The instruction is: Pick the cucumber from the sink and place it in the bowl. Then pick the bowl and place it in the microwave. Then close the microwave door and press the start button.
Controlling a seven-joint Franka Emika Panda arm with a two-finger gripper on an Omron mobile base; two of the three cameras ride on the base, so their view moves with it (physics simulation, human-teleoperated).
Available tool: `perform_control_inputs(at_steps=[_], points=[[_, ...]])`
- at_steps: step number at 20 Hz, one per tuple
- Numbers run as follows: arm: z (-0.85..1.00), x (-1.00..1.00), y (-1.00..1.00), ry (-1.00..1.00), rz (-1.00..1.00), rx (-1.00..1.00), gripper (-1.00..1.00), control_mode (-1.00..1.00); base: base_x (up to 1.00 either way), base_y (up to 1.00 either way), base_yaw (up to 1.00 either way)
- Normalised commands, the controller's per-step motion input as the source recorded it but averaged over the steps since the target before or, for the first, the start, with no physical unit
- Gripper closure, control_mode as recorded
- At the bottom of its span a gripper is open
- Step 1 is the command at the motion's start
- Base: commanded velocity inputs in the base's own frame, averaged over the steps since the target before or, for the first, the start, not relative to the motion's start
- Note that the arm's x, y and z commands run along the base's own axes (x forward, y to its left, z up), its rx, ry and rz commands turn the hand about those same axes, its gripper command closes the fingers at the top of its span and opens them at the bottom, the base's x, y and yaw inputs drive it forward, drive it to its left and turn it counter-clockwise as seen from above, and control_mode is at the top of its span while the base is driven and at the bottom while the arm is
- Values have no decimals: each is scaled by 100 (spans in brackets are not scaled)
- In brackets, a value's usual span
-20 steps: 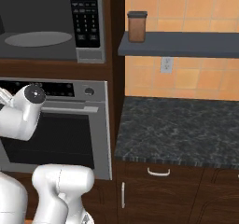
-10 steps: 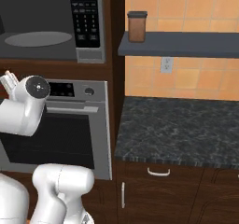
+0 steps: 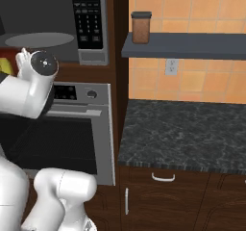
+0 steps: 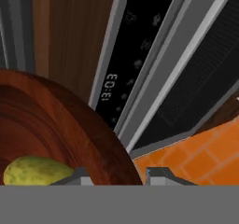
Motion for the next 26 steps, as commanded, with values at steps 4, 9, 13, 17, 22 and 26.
perform_control_inputs(at_steps=[4, 9, 13, 17, 22, 26], points=[[78, 60, 0, 16, -16, 3, 100, -100, 0, 0, 0], [1, 31, 2, 3, -6, 1, 100, -100, 0, 0, 0], [3, 63, 37, 0, -4, -1, 100, -100, 0, 0, 0], [0, 84, 39, 0, -3, -7, 100, -100, 0, 0, 0], [18, 79, 27, 1, -2, -6, 100, -100, 0, 0, 0], [37, 63, 25, 2, -2, -8, 100, -100, 0, 0, 0]])
